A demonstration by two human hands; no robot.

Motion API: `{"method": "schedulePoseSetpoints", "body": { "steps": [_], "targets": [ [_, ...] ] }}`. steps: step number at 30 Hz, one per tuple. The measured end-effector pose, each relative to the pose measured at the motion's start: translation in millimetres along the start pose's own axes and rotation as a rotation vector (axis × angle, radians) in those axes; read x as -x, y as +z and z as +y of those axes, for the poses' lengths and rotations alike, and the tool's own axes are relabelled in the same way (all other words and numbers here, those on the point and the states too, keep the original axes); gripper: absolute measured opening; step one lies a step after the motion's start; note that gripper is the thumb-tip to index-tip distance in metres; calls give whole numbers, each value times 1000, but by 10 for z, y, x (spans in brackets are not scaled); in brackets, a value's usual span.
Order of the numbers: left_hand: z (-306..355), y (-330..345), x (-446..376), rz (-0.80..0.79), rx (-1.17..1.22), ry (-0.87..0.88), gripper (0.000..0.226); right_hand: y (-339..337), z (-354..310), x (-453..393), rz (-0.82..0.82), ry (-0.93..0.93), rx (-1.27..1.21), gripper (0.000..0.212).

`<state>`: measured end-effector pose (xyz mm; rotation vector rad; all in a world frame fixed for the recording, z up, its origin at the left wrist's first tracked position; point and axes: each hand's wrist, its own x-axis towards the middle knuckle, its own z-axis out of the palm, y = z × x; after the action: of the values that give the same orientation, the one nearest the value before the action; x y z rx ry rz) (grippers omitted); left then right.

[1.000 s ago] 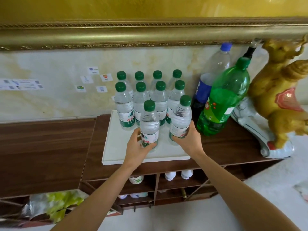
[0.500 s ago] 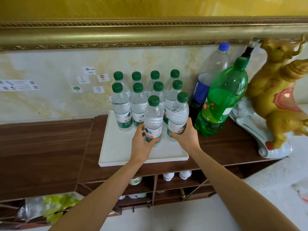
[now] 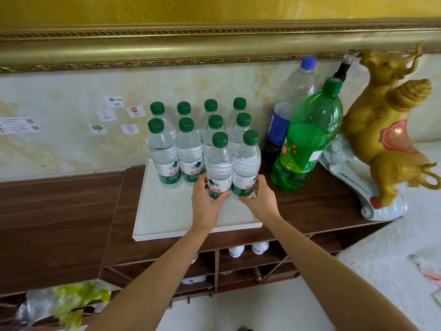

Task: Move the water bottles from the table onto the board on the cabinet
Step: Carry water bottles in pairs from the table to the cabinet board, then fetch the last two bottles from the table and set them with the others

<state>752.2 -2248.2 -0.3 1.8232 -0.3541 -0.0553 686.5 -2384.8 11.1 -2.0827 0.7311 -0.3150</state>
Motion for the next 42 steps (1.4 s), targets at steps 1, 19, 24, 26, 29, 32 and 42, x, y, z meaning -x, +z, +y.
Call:
{"method": "schedulePoseSetpoints", "body": {
  "steps": [1,19,24,26,29,32,42],
  "targets": [
    [-3,12,1,1,-5,0,72,0,-6,1,-2,3,-7,58],
    [22,-180,34,-150,33,-37,70,-93,-195,23,13,49,-76,56],
    [193,-240,127,-217,21,-95,71,-106,-149,126,11,72,-139,59],
    [205,-338,189,-190,-33,-130,69,-117,-72,287,22,50,-81,52],
    [143,-600,363,-91,-127,-176,46,-63,-62,530,-63,-29,16,33],
    [15,-1018,730,16,-260,-198,33,210,-241,657,-269,-182,32,20],
    [-381,-2991,2567,218,-766,-619,30,2075,-1307,1930,-1046,-726,325,16]
  ]
}}
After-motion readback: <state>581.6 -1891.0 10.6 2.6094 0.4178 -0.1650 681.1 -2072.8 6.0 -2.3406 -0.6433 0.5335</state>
